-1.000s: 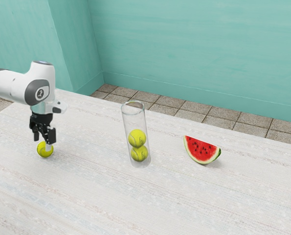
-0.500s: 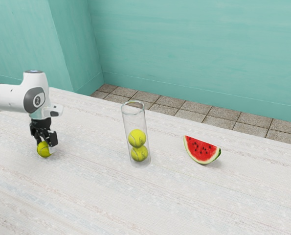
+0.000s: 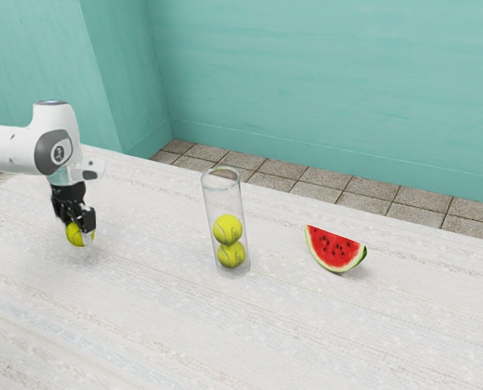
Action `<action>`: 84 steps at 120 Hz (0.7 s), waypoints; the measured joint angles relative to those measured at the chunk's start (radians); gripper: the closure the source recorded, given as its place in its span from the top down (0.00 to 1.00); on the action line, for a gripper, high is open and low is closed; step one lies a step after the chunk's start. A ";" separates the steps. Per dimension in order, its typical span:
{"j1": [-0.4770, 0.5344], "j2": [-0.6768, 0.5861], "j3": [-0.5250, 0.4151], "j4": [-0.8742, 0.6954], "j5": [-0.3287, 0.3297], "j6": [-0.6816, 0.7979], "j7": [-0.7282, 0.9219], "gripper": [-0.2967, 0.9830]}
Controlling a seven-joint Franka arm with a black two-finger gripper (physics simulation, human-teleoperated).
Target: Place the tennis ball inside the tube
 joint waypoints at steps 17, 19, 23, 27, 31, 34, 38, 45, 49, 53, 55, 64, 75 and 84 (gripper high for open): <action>-0.002 -0.178 -0.123 -0.042 -0.025 -0.030 0.000 0.54; -0.003 -0.194 -0.135 -0.043 -0.030 -0.034 0.000 0.54; -0.004 -0.222 -0.158 -0.043 -0.045 -0.043 0.000 0.54; -0.007 -0.246 -0.177 -0.042 -0.062 -0.051 0.000 0.54; -0.009 -0.267 -0.195 -0.041 -0.079 -0.058 0.000 0.54; -0.012 -0.281 -0.206 -0.040 -0.092 -0.063 0.000 0.54; -0.014 -0.295 -0.223 -0.037 -0.107 -0.069 -0.001 0.55; -0.019 -0.312 -0.250 -0.030 -0.132 -0.077 -0.001 0.54; -0.025 -0.318 -0.262 -0.019 -0.144 -0.081 -0.001 0.54; -0.031 -0.321 -0.273 -0.001 -0.153 -0.084 -0.001 0.54; -0.033 -0.322 -0.280 0.008 -0.156 -0.085 -0.002 0.54; -0.050 -0.316 -0.308 0.053 -0.167 -0.090 -0.003 0.55; -0.087 -0.288 -0.323 0.111 -0.171 -0.094 -0.004 0.55; -0.123 -0.261 -0.326 0.150 -0.172 -0.097 -0.005 0.55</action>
